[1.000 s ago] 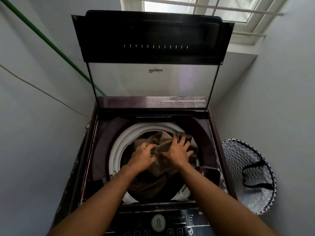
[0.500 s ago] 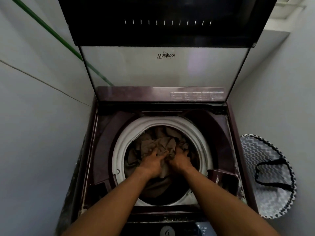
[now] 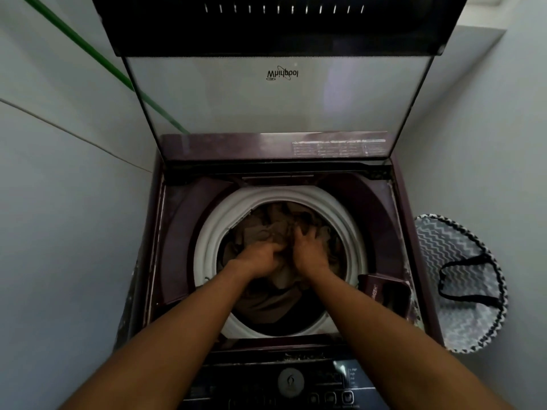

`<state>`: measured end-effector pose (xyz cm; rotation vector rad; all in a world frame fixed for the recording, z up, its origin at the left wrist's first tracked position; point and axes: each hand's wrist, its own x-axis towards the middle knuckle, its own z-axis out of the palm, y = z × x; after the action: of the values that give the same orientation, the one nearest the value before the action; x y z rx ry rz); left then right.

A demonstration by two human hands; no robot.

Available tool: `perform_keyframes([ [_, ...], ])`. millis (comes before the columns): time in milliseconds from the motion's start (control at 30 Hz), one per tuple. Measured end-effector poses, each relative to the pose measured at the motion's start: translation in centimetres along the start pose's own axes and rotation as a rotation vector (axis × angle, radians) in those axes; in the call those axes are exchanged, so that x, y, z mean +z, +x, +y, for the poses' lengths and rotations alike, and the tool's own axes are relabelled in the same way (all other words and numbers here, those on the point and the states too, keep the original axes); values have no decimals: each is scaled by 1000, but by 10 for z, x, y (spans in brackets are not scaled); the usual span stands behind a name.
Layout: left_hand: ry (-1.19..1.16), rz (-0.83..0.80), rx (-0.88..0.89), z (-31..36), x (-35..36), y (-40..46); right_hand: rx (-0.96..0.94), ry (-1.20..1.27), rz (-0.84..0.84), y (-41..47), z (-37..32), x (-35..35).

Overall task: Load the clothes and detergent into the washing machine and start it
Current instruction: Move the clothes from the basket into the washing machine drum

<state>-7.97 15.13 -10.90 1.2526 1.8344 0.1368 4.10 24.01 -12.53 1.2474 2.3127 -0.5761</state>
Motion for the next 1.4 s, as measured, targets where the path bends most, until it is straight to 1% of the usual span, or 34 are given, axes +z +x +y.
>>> perform_keyframes([
  [67, -43, 19, 19, 3, -7, -8, 2, 156, -114, 5, 5, -9],
  [100, -56, 32, 22, 5, -10, -11, -38, 219, -147, 6, 8, -18],
  [167, -60, 71, 23, 13, -13, -17, -152, 300, -155, 4, 12, -36],
  [200, -55, 99, 18, 17, -14, -19, -177, 314, -129, 1, 14, -45],
  [300, -58, 202, -13, 30, -14, -18, -124, 283, 50, -7, 28, -59],
  [367, -50, 251, 5, 46, -16, -15, -87, 288, 181, -14, 37, -66],
  [533, -109, 434, 173, 104, -21, -7, -81, 330, 480, -37, 63, -89],
  [633, -158, 562, 277, 146, -20, 2, -102, 428, 713, -52, 93, -109],
  [700, -208, 622, 338, 179, -17, 9, -98, 480, 862, -60, 125, -121],
  [767, -211, 653, 416, 213, -11, 17, -56, 484, 937, -65, 164, -129],
  [800, -176, 663, 456, 227, -8, 20, -23, 494, 944, -66, 180, -129],
  [833, -134, 662, 490, 243, -3, 24, 18, 505, 935, -68, 200, -127],
  [933, -73, 607, 554, 283, 17, 36, 140, 559, 808, -71, 252, -113],
  [1033, -27, 471, 557, 307, 38, 53, 260, 635, 714, -75, 293, -97],
  [1133, 81, 309, 546, 322, 53, 75, 351, 691, 648, -75, 326, -75],
  [1233, 217, 130, 466, 332, 66, 101, 426, 743, 531, -65, 355, -48],
  [1333, 275, -49, 302, 339, 83, 124, 456, 748, 323, -52, 379, -16],
  [1400, 286, -157, 200, 344, 99, 142, 466, 784, 233, -40, 394, 6],
])
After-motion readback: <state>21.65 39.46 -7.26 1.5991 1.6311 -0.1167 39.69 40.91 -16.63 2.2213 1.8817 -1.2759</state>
